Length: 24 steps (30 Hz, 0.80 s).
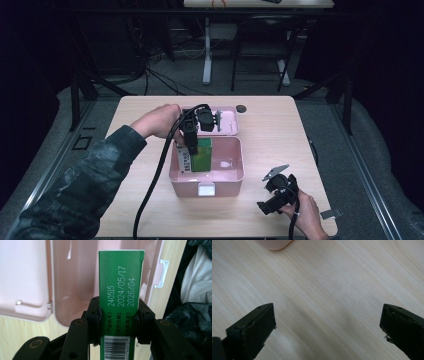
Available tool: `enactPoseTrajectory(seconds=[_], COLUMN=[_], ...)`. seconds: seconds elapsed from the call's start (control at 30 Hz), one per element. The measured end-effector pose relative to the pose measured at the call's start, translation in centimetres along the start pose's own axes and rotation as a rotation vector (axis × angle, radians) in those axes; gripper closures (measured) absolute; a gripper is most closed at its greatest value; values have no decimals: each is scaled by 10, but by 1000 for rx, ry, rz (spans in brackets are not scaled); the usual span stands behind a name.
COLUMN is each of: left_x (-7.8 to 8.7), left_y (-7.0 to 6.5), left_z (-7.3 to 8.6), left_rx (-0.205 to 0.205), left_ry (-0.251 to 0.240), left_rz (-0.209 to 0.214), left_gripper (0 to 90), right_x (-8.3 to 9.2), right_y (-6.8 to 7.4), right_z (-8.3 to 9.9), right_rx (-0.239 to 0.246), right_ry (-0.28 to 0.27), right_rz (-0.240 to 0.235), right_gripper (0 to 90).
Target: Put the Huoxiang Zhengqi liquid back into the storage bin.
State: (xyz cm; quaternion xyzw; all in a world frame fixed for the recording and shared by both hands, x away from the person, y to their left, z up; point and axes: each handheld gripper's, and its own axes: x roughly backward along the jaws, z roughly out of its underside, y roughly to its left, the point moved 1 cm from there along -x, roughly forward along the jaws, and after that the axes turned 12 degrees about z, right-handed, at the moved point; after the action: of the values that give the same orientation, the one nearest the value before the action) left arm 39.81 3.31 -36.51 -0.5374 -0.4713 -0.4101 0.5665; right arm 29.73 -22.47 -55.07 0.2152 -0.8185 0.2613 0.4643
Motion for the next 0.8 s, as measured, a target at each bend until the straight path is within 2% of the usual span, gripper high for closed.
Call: enactPoseTrajectory(seconds=[0.43,0.8], left_x=[-31,-54], left_y=[2,6], left_z=[3,7], left_rx=[-8,-7], left_ry=[26,48], left_rz=[54,79], left_gripper=[635,635], right_x=[0,-1], right_y=[0,0], right_z=[0,0], right_rx=[5,8], right_ry=[6,9], right_rz=[1,0], right_gripper=[0,0])
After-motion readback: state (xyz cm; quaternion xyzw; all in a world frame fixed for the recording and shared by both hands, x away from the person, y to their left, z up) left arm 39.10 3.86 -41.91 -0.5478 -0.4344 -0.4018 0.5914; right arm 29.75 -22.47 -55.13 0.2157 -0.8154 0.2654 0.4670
